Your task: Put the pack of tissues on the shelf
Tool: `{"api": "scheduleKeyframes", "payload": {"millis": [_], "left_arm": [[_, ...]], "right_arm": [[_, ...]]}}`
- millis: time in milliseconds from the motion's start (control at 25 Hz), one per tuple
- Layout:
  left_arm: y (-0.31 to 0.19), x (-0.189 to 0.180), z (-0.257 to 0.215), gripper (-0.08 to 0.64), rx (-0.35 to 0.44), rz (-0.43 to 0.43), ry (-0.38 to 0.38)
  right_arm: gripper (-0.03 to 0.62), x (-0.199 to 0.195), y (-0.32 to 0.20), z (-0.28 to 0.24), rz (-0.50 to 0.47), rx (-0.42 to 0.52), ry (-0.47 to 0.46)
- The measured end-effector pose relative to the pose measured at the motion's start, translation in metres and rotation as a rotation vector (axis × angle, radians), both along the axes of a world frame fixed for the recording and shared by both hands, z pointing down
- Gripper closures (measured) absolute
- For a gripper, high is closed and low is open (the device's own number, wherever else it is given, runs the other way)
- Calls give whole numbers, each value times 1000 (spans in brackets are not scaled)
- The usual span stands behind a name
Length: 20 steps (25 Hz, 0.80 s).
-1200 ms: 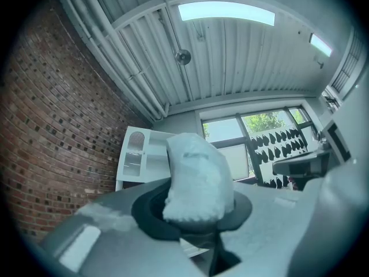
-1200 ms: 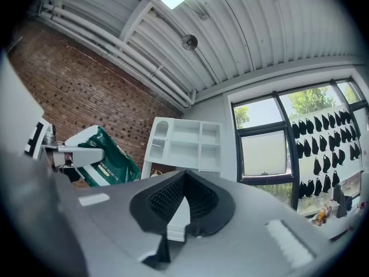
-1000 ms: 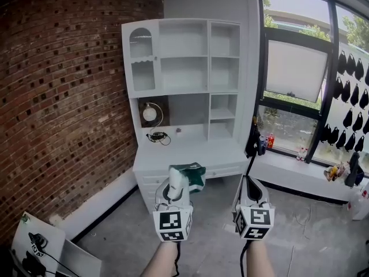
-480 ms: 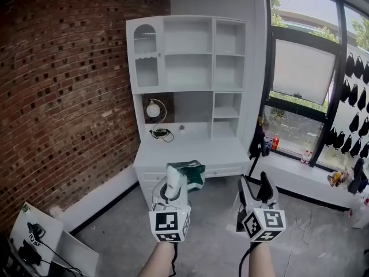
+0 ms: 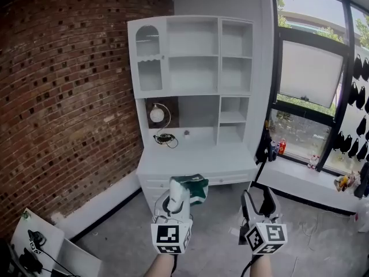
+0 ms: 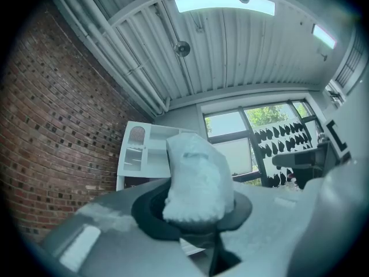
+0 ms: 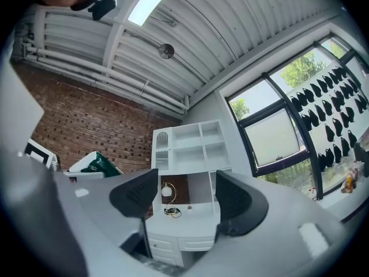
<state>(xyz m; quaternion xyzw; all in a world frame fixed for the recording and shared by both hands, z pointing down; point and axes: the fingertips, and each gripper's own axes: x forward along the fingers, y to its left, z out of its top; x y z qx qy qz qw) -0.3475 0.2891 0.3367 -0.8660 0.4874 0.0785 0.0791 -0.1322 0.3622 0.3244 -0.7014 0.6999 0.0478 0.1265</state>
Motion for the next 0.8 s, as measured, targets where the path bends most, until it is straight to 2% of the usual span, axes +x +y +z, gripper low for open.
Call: {"api": "scheduleKeyframes", "payload": {"millis": [520,800], "left_arm": [[-102,10,-26,454,58,108,45],[-134,25,-22,454,46,154,49]], "right_arm": [[287,-5,-84,-22,58,17,34],[287,6,-109,-15,102,-11,54]]}}
